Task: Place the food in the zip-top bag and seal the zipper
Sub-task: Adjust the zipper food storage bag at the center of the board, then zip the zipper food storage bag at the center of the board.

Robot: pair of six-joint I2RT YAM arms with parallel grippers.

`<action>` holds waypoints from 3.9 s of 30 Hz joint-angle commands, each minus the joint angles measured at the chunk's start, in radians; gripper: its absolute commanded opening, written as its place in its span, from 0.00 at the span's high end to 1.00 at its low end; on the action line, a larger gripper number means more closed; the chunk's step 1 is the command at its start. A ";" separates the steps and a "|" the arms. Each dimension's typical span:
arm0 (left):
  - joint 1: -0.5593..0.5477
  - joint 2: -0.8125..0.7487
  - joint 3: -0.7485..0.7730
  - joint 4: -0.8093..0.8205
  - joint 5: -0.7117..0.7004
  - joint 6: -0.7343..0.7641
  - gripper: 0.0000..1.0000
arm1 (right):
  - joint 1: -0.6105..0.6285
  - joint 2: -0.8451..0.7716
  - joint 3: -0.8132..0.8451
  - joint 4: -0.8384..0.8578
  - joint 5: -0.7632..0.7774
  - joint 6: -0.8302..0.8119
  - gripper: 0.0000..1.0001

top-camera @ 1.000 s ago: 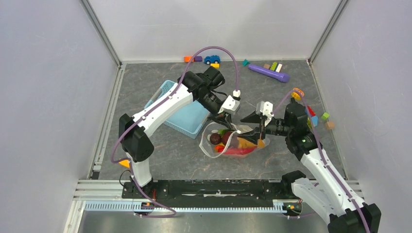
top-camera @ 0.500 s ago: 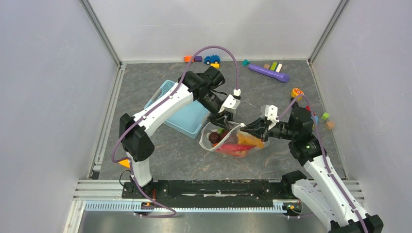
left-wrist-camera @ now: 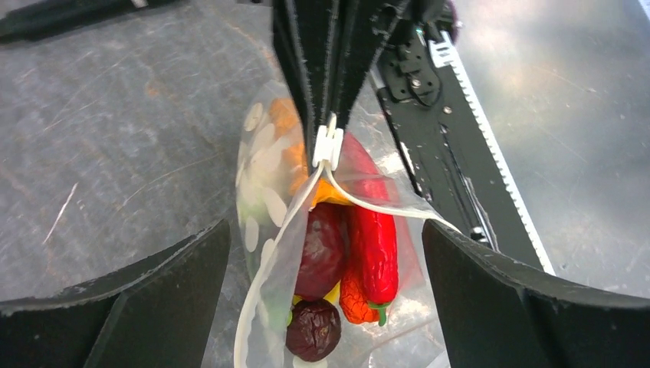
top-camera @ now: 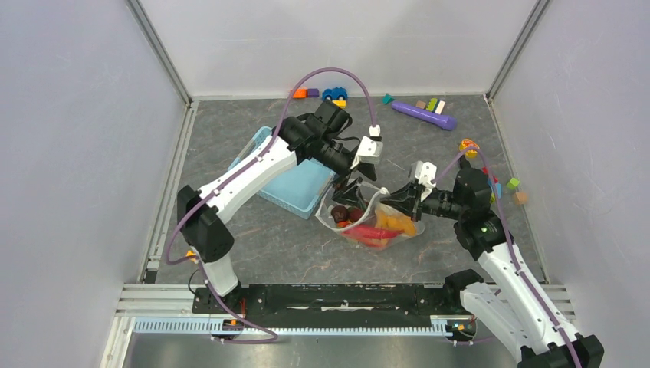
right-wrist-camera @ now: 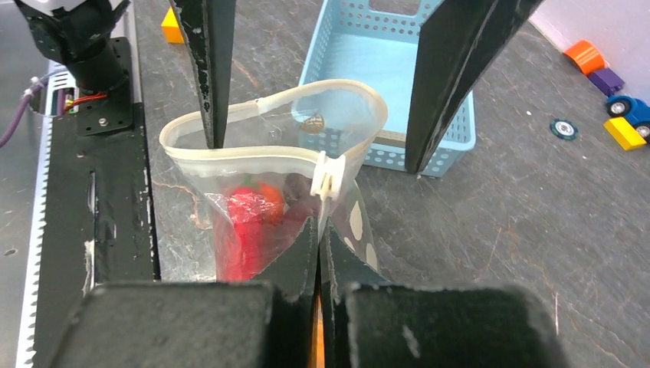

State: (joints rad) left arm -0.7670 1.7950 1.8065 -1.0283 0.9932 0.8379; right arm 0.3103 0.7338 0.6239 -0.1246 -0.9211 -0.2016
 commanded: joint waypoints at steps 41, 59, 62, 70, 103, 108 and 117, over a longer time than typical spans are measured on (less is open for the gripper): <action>-0.066 -0.171 -0.199 0.554 -0.102 -0.520 0.39 | 0.000 -0.011 0.053 0.052 0.047 0.045 1.00; -0.080 -0.143 -0.189 0.548 -0.103 -0.526 0.50 | 0.000 -0.010 0.053 0.051 0.042 0.048 1.00; -0.084 -0.134 -0.180 0.541 -0.113 -0.523 0.51 | 0.000 -0.012 0.053 0.050 0.041 0.047 1.00; -0.087 -0.129 -0.175 0.502 -0.111 -0.486 0.66 | 0.001 -0.016 0.051 0.050 0.049 0.047 1.00; -0.087 -0.156 -0.204 0.598 -0.114 -0.607 0.95 | 0.001 -0.044 0.037 0.054 0.134 0.048 1.00; -0.087 -0.155 -0.211 0.535 -0.205 -0.566 0.98 | 0.001 -0.062 0.042 0.057 0.179 0.061 1.00; -0.086 -0.180 -0.264 0.535 -0.292 -0.577 0.97 | 0.000 -0.091 0.035 0.069 0.277 0.080 1.00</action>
State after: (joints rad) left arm -0.8604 1.6596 1.5723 -0.4511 0.7681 0.2569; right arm 0.3141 0.6716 0.6281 -0.1337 -0.7212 -0.1364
